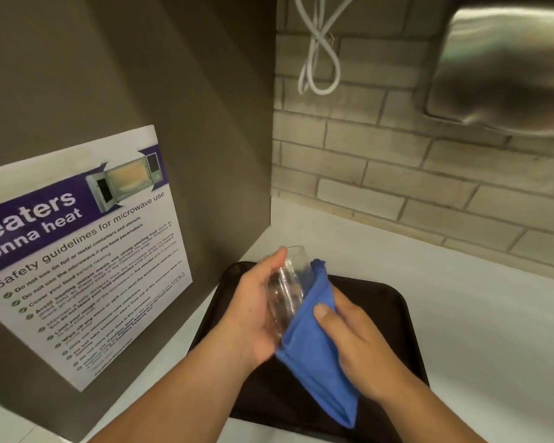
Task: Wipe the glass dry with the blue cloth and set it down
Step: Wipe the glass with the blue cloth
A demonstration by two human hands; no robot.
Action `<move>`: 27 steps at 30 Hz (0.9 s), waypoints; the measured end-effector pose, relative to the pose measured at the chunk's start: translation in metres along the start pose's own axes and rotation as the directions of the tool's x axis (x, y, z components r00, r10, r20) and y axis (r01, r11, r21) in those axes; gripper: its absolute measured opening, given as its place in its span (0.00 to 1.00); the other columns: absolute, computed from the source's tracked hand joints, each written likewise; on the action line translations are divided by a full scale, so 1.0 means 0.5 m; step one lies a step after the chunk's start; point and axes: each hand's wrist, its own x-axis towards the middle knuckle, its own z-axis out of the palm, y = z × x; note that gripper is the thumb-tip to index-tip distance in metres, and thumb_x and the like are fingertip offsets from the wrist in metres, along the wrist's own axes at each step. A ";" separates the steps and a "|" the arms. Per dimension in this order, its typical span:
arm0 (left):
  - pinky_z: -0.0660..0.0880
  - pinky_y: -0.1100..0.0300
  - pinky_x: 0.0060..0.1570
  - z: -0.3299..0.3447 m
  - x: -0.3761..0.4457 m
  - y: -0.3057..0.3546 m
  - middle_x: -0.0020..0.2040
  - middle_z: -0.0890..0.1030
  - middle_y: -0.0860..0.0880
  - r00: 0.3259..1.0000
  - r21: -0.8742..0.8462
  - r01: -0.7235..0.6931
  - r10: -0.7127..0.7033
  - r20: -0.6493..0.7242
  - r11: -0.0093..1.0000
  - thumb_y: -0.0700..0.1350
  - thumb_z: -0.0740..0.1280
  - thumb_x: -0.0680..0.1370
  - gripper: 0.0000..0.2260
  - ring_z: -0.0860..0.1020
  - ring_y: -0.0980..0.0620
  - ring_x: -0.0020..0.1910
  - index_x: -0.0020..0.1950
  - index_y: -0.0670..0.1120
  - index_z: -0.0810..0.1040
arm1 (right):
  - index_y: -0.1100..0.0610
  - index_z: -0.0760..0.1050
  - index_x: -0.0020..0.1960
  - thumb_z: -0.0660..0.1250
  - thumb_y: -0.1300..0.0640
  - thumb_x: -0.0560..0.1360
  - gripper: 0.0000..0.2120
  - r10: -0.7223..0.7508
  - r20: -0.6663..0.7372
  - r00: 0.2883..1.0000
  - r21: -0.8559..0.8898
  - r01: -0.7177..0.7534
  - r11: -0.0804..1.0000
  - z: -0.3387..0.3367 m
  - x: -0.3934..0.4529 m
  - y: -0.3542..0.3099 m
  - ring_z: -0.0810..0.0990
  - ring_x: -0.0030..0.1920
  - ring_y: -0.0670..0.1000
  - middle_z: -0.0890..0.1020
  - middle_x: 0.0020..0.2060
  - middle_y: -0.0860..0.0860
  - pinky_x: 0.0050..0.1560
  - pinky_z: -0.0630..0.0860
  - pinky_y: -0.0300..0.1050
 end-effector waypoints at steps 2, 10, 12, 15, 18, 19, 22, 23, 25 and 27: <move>0.84 0.50 0.51 -0.006 0.004 -0.002 0.50 0.89 0.40 1.000 0.021 -0.006 0.006 0.005 1.000 0.62 0.78 0.67 0.27 0.88 0.42 0.48 0.55 0.42 0.90 | 0.35 0.52 0.79 0.58 0.38 0.80 0.30 -0.050 0.042 0.998 -0.170 0.057 0.984 0.014 -0.018 0.002 0.75 0.65 0.34 0.76 0.62 0.26 0.65 0.71 0.29; 0.86 0.52 0.49 0.016 0.009 -0.007 0.48 0.90 0.41 0.997 -0.012 -0.027 0.027 0.077 1.000 0.57 0.81 0.67 0.24 0.89 0.44 0.47 0.55 0.41 0.90 | 0.43 0.77 0.61 0.58 0.45 0.84 0.12 -0.002 -0.169 0.986 0.020 0.005 1.000 -0.001 0.051 -0.037 0.85 0.53 0.45 0.87 0.51 0.46 0.59 0.81 0.51; 0.86 0.52 0.48 0.023 0.016 -0.007 0.48 0.90 0.40 0.999 0.015 -0.037 0.037 0.006 0.999 0.58 0.77 0.70 0.22 0.89 0.43 0.47 0.53 0.41 0.90 | 0.47 0.75 0.64 0.58 0.45 0.84 0.13 -0.007 -0.190 0.982 -0.048 -0.002 0.999 0.000 0.057 -0.039 0.85 0.53 0.46 0.86 0.53 0.47 0.59 0.81 0.51; 0.85 0.52 0.52 0.031 0.013 -0.012 0.55 0.90 0.39 0.999 0.044 -0.030 0.031 -0.040 0.999 0.59 0.73 0.73 0.25 0.89 0.42 0.54 0.60 0.41 0.89 | 0.49 0.71 0.66 0.58 0.46 0.83 0.14 -0.071 -0.245 0.967 -0.159 0.032 0.987 0.001 0.063 -0.043 0.84 0.51 0.43 0.84 0.52 0.46 0.55 0.80 0.41; 0.85 0.52 0.55 0.041 0.009 -0.010 0.58 0.89 0.38 1.000 0.001 -0.027 0.027 -0.006 1.000 0.60 0.70 0.76 0.28 0.88 0.43 0.57 0.65 0.41 0.86 | 0.48 0.71 0.66 0.59 0.45 0.83 0.14 -0.104 -0.262 0.959 -0.190 0.054 0.980 0.002 0.071 -0.048 0.82 0.51 0.39 0.84 0.51 0.44 0.51 0.78 0.31; 0.85 0.52 0.57 0.044 0.011 -0.007 0.57 0.89 0.38 1.000 -0.007 -0.027 0.027 -0.001 1.000 0.61 0.70 0.76 0.28 0.88 0.42 0.57 0.65 0.41 0.86 | 0.49 0.72 0.66 0.59 0.45 0.83 0.15 -0.087 -0.273 0.958 -0.163 0.043 0.986 0.000 0.077 -0.049 0.83 0.51 0.40 0.84 0.52 0.45 0.51 0.78 0.31; 0.85 0.50 0.56 0.047 0.026 0.011 0.51 0.90 0.39 1.000 -0.020 -0.017 0.016 -0.024 1.000 0.65 0.70 0.75 0.30 0.89 0.42 0.52 0.58 0.40 0.89 | 0.51 0.79 0.58 0.58 0.47 0.83 0.13 0.075 -0.305 0.949 0.056 -0.061 0.997 -0.014 0.094 -0.053 0.86 0.50 0.49 0.87 0.48 0.50 0.56 0.81 0.48; 0.85 0.49 0.54 0.048 0.029 0.016 0.50 0.90 0.39 0.999 -0.030 0.000 -0.002 -0.046 1.000 0.66 0.70 0.75 0.30 0.89 0.42 0.51 0.57 0.39 0.89 | 0.52 0.81 0.55 0.58 0.49 0.83 0.13 0.138 -0.282 0.950 0.138 -0.102 0.985 -0.021 0.092 -0.050 0.87 0.49 0.50 0.88 0.45 0.51 0.56 0.81 0.49; 0.84 0.46 0.55 0.052 0.035 0.024 0.55 0.89 0.38 0.990 -0.018 0.017 -0.020 -0.137 1.000 0.69 0.71 0.74 0.34 0.88 0.38 0.54 0.62 0.40 0.86 | 0.52 0.80 0.58 0.59 0.49 0.83 0.13 0.149 -0.173 0.974 0.170 -0.120 0.978 -0.030 0.072 -0.036 0.87 0.48 0.45 0.89 0.45 0.47 0.55 0.81 0.45; 0.82 0.44 0.58 0.052 0.042 0.025 0.56 0.88 0.37 0.976 0.029 0.017 -0.010 -0.220 0.999 0.70 0.71 0.73 0.37 0.86 0.35 0.57 0.65 0.40 0.84 | 0.46 0.70 0.70 0.59 0.45 0.81 0.19 0.074 -0.065 0.995 -0.009 -0.074 0.997 -0.019 0.039 -0.023 0.84 0.55 0.40 0.86 0.54 0.43 0.61 0.79 0.42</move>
